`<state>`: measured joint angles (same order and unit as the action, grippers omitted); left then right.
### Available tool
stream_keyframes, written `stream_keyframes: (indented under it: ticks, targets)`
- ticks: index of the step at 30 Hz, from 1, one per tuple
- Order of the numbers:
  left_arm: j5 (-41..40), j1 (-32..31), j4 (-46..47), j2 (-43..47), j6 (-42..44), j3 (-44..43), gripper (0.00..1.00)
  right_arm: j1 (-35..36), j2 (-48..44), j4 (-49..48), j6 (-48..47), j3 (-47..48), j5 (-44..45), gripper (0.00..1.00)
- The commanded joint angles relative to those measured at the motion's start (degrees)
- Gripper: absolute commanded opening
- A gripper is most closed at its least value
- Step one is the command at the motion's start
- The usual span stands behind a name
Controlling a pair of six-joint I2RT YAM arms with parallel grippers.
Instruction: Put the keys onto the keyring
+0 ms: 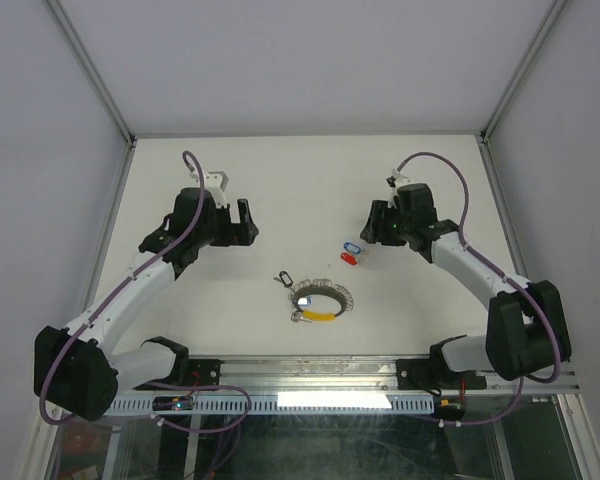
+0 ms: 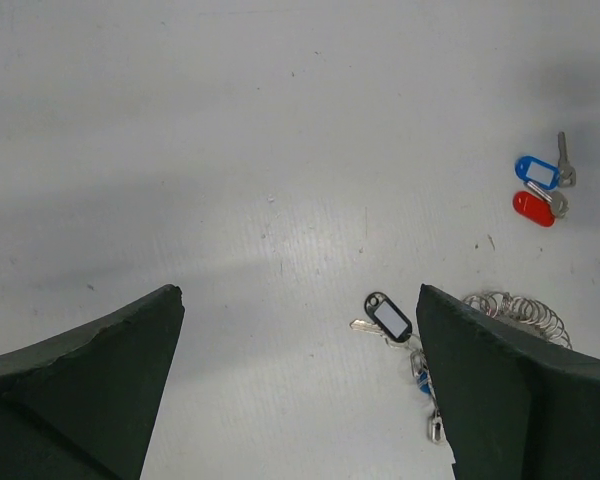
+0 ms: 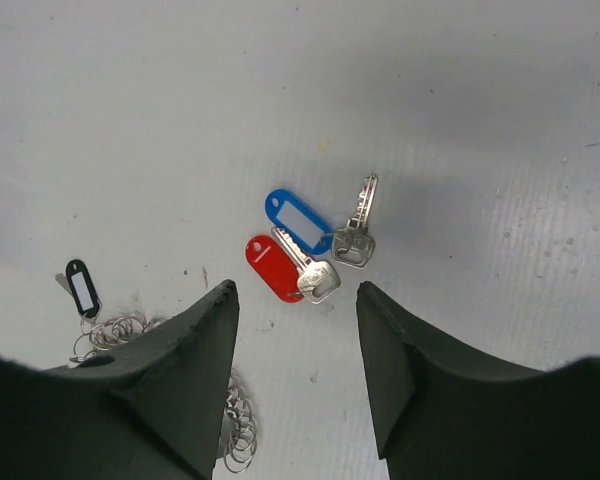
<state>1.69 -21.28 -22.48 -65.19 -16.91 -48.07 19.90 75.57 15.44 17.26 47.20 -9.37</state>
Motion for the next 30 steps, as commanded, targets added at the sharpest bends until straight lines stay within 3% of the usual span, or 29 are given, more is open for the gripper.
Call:
stream_keyframes:
  ticks: [1,14,21,30]
  targets:
    - [-2.43,0.27,0.5,4.06,2.87,-0.48,0.99,-0.96,4.51,0.87,1.87,4.06,-3.19,0.52]
    - [-4.55,0.27,0.33,7.18,5.31,1.66,0.92,3.24,12.4,1.57,2.44,7.22,1.22,0.44]
    - [-4.69,0.27,0.14,6.47,5.47,1.49,0.9,15.04,8.55,5.21,3.69,7.33,10.97,0.45]
    - [-4.52,0.27,-0.55,5.17,5.44,1.18,0.9,27.92,7.02,1.14,12.6,1.07,6.74,0.45]
